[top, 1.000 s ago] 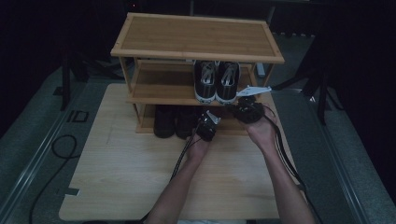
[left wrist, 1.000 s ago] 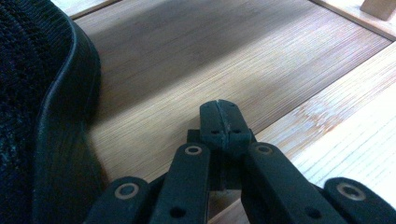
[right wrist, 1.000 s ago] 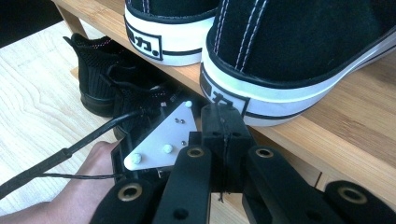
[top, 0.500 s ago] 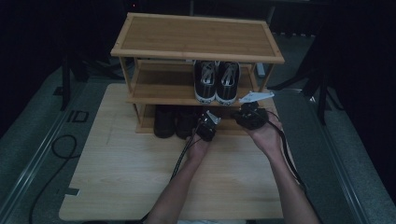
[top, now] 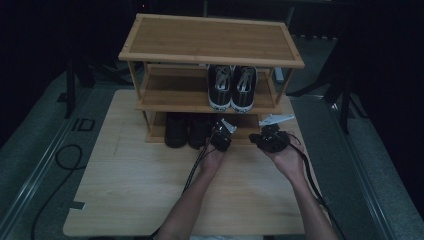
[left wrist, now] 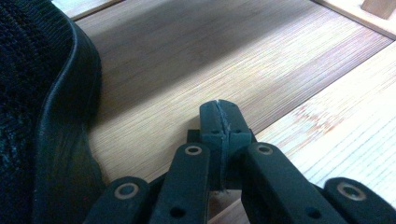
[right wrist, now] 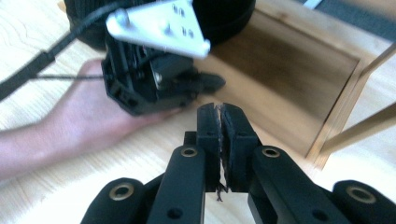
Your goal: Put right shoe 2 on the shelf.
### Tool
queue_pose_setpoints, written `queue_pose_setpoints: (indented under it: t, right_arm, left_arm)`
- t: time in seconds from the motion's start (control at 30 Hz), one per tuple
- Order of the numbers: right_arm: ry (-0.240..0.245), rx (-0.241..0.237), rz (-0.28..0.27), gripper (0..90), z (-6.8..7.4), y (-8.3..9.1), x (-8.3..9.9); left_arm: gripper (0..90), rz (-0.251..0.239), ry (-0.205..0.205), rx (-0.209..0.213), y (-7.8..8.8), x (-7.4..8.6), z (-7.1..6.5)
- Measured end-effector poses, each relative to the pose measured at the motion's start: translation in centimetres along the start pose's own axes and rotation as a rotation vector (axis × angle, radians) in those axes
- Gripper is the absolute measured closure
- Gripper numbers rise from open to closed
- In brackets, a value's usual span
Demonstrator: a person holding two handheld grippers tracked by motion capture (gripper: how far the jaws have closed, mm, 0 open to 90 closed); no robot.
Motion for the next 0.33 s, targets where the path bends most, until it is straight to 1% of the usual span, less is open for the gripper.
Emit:
queue_pose_setpoints:
  t: [0.2, 0.33]
  right_arm:
    - [-0.024, -0.012, 0.033, 85.3, 0.4, -0.8, 2.2]
    - [-0.05, -0.025, 0.054, 85.3, 0.5, -1.3, 3.7]
  left_arm:
    - [90.0, -0.001, -0.001, 0.0, 0.0, 0.0, 0.0]
    - [90.0, -0.001, -0.001, -0.001, 0.0, 0.0, 0.0]
Point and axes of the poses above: each handheld gripper's, and its own axes: y roughly backward along the jaws, x roughly out of its underside, z roughly to its left, the point moved 3 cm from there along -y, roughly forward along the jaws, and after that the axes turned 11 degrees about y, right-handed, at the moved point
